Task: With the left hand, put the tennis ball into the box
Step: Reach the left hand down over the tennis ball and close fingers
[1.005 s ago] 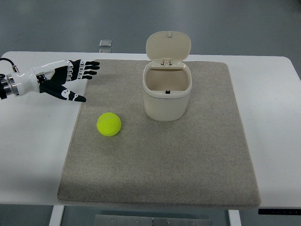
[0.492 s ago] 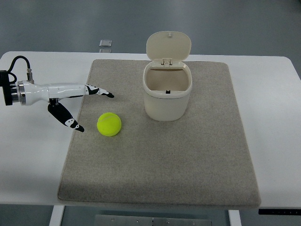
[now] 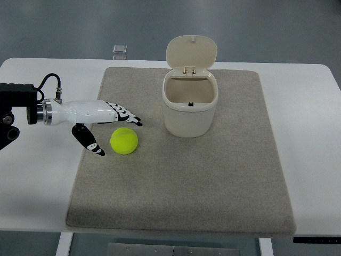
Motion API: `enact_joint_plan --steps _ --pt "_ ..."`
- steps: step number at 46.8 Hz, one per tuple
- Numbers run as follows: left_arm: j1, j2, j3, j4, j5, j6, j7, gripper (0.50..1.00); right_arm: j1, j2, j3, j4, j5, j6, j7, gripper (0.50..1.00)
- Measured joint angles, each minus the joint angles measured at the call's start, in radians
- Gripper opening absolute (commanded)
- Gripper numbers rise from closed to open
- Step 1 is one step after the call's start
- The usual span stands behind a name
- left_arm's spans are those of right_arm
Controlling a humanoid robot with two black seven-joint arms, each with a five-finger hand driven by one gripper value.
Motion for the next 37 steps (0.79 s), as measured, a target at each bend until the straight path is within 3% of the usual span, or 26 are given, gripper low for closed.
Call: enact_joint_plan --steps 10,16,22,29,34,37 --pt "-0.016 -0.013 0.049 0.008 0.057 0.051 0.001 0.93 0.0 0.0 0.0 0.0 0.0 0.0 0.0 0.911" --pt "-0.023 -0.014 0.061 0.01 0.073 0.057 0.003 0.817 0.0 0.0 0.0 0.0 0.0 0.0 0.0 0.913" --pt "-0.029 -0.017 0.063 0.01 0.086 0.057 0.003 0.769 0.0 0.0 0.0 0.0 0.0 0.0 0.0 0.913" --pt "-0.029 -0.029 0.063 0.014 0.088 0.057 0.004 0.658 0.0 0.0 0.0 0.0 0.0 0.0 0.0 0.913" --pt "-0.032 -0.03 0.063 0.015 0.088 0.058 0.004 0.512 0.0 0.0 0.0 0.0 0.0 0.0 0.0 0.911" --pt "-0.035 -0.03 0.063 0.015 0.089 0.063 0.004 0.5 0.0 0.0 0.0 0.0 0.0 0.0 0.0 0.911"
